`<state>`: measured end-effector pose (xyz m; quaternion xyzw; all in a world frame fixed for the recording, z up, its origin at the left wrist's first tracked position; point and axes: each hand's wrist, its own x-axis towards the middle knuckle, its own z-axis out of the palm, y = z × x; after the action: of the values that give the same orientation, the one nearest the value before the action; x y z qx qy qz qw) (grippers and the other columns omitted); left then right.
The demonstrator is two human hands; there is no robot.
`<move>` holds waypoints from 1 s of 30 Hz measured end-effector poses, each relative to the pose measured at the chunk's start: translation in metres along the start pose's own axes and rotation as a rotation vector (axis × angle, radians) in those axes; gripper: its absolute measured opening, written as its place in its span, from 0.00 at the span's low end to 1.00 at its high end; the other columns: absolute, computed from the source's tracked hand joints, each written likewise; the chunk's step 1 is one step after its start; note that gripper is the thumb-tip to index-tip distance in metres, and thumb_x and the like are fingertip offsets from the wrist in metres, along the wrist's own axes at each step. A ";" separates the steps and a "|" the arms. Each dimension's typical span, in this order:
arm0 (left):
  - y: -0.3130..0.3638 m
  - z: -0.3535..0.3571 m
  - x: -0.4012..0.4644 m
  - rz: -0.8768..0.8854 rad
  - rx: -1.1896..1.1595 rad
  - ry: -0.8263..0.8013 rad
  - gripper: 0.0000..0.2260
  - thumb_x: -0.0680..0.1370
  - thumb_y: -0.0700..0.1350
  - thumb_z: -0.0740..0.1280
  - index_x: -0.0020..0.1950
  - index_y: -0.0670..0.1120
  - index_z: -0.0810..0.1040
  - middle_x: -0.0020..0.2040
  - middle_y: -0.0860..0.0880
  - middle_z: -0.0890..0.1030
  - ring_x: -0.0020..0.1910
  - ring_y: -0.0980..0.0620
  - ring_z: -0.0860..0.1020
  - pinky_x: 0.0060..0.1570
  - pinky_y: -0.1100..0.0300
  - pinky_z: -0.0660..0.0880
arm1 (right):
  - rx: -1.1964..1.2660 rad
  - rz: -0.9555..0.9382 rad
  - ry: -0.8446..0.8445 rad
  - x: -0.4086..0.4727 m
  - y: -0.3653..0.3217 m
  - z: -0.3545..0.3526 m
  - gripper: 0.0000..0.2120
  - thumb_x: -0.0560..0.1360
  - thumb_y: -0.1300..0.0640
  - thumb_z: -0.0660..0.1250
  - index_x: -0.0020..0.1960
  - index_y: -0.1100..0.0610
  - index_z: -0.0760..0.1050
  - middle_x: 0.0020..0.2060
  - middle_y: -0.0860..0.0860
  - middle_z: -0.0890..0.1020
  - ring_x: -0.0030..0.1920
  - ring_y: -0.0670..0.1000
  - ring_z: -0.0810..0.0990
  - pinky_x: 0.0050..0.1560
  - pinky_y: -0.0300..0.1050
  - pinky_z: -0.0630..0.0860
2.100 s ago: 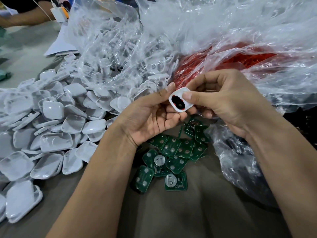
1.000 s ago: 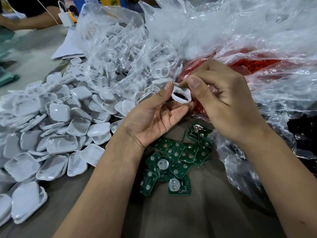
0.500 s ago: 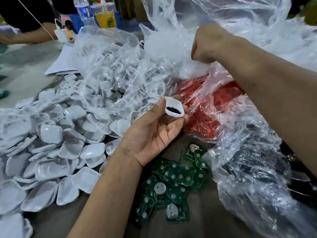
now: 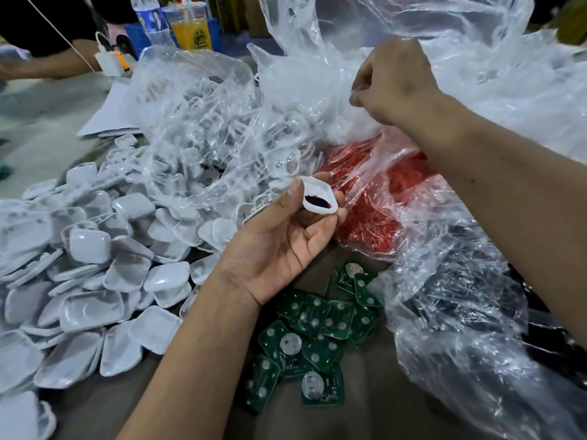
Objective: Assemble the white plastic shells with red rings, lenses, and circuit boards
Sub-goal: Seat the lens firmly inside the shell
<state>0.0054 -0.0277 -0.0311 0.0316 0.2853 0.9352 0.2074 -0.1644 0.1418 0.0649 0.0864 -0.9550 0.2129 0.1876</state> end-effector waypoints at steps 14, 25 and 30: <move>-0.001 0.002 -0.002 0.139 -0.048 0.138 0.20 0.72 0.46 0.73 0.61 0.40 0.79 0.52 0.40 0.84 0.46 0.45 0.85 0.49 0.59 0.83 | 1.180 0.232 -0.253 -0.155 -0.004 -0.013 0.05 0.74 0.64 0.75 0.49 0.59 0.85 0.40 0.54 0.88 0.37 0.49 0.83 0.36 0.39 0.79; -0.005 -0.005 -0.002 0.170 0.035 0.153 0.21 0.69 0.42 0.76 0.61 0.45 0.80 0.55 0.42 0.84 0.51 0.45 0.85 0.49 0.57 0.84 | 1.244 0.172 -0.088 -0.175 0.004 0.002 0.05 0.76 0.66 0.74 0.44 0.59 0.82 0.38 0.58 0.86 0.37 0.57 0.83 0.34 0.44 0.80; -0.007 -0.008 0.000 0.156 0.098 0.074 0.25 0.63 0.36 0.81 0.58 0.46 0.84 0.57 0.44 0.85 0.53 0.48 0.85 0.49 0.56 0.84 | 0.911 -0.122 0.206 -0.179 -0.002 0.005 0.06 0.74 0.62 0.78 0.46 0.55 0.83 0.39 0.45 0.85 0.38 0.45 0.83 0.38 0.37 0.79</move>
<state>0.0069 -0.0266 -0.0415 0.0295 0.3350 0.9339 0.1214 -0.0020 0.1528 -0.0092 0.1941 -0.7339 0.6063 0.2367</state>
